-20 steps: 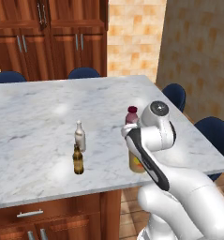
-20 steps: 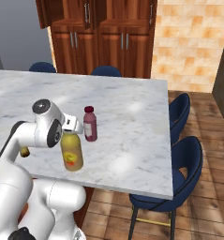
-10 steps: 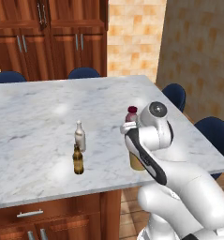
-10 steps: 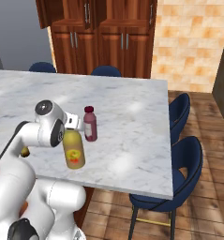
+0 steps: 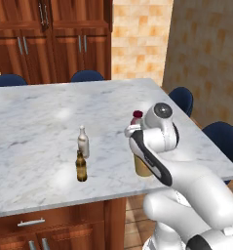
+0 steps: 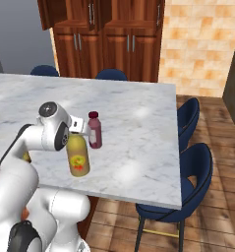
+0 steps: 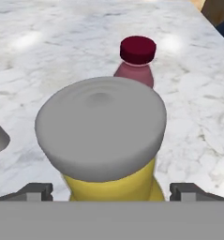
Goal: Sort all alcoholic drinks to one cabinet, and non-alcoholic drinks to the other.
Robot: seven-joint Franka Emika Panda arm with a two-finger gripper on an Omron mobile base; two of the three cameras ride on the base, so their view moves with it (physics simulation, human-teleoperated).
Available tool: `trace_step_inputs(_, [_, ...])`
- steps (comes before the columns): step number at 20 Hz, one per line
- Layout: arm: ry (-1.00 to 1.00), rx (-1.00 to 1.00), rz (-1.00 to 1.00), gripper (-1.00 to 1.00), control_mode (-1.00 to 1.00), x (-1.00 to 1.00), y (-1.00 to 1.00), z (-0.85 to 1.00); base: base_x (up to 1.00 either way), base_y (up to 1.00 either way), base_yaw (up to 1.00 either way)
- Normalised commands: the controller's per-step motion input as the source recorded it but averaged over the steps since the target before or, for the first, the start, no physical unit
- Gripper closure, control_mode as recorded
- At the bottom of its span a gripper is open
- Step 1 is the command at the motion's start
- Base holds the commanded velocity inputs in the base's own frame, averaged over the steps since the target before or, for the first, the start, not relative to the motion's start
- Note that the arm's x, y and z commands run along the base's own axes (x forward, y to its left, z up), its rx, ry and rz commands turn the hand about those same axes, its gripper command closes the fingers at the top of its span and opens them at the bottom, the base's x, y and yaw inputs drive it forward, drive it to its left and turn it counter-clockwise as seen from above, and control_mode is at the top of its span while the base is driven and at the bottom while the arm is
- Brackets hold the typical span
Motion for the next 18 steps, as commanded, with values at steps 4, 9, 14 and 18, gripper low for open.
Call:
trace_step_inputs(4, [0.0, 0.0, 0.0, 1.0, -1.0, 0.28, 0.0, 0.0, 0.0, 0.0, 0.0])
trace_step_inputs(9, [-0.04, 0.0, 0.02, 1.0, -1.0, 0.49, -0.05, 0.0, 0.0, 0.0, 0.0])
trace_step_inputs(14, [-0.01, 0.04, 0.05, 1.0, -1.0, -0.18, -0.16, 0.26, 0.0, 0.0, 0.0])
trace_step_inputs(18, [0.0, 0.06, 0.01, 1.0, -1.0, -0.67, -0.16, 0.7, 0.0, 0.0, 0.0])
